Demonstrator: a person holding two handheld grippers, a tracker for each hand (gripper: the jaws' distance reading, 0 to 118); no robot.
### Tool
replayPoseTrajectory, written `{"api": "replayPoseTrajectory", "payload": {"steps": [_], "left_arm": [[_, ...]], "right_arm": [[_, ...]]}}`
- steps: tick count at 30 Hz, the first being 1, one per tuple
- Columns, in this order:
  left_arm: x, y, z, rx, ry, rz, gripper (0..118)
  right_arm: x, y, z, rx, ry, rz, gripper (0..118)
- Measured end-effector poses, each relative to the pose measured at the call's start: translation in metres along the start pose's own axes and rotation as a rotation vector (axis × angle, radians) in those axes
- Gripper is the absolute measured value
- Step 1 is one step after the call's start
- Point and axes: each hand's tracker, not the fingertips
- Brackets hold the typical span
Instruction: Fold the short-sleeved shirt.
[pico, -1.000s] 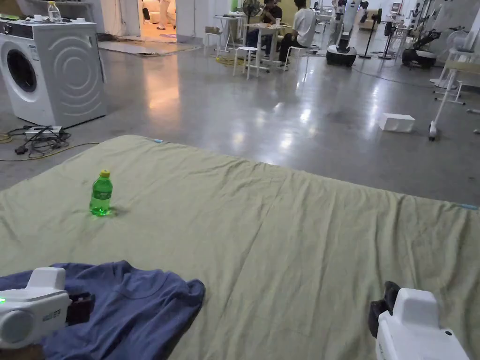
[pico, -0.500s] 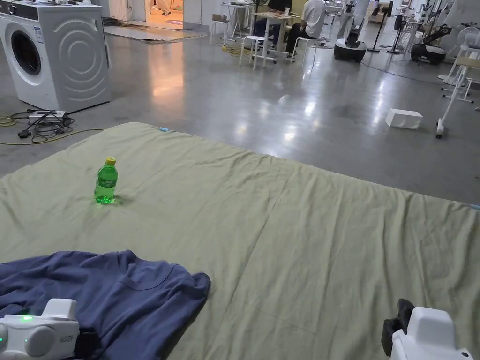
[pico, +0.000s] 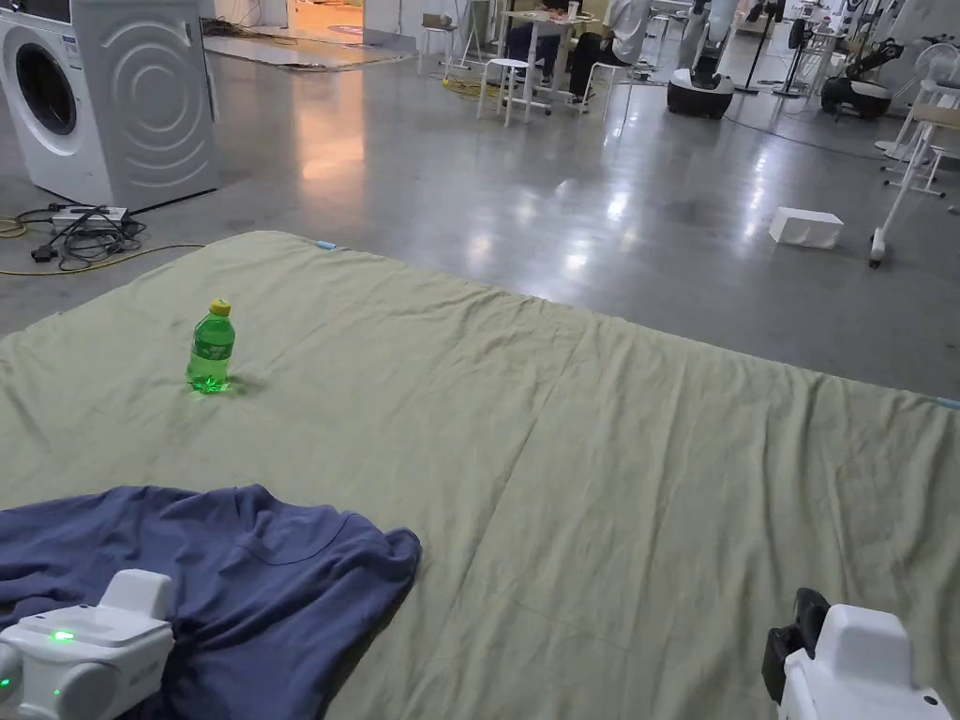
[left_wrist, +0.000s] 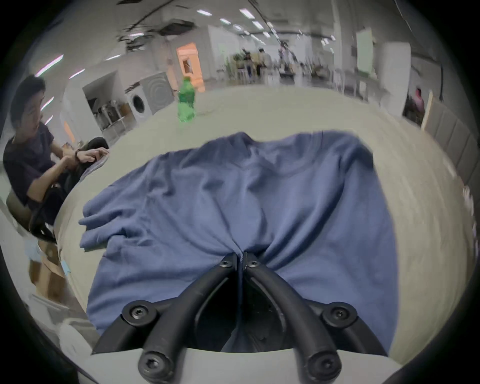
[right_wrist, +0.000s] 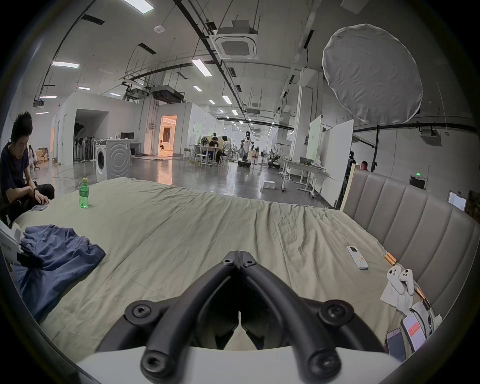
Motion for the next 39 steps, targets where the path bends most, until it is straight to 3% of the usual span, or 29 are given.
{"api": "replayPoseTrajectory", "payload": {"steps": [2,7,19,31,39], "left_arm": [[-0.012,0.002,-0.006,0.096,-0.026,0.066,4],[-0.03,0.017,0.0,0.237,-0.054,0.057,3],[0.034,0.133,0.097,0.599,-0.194,-0.02,3],[0.182,0.227,0.175,0.805,-0.449,-0.118,3],[0.316,0.214,0.169,0.709,-0.715,-0.149,3]], "right_arm": [[0.0,0.0,0.001,0.003,0.0,0.002,0],[0.002,0.0,0.003,0.009,-0.002,0.005,0],[0.024,0.013,0.011,0.055,-0.034,-0.016,0],[0.093,0.033,0.038,0.134,-0.163,-0.055,0],[0.142,0.033,0.061,0.141,-0.255,-0.075,0]]}}
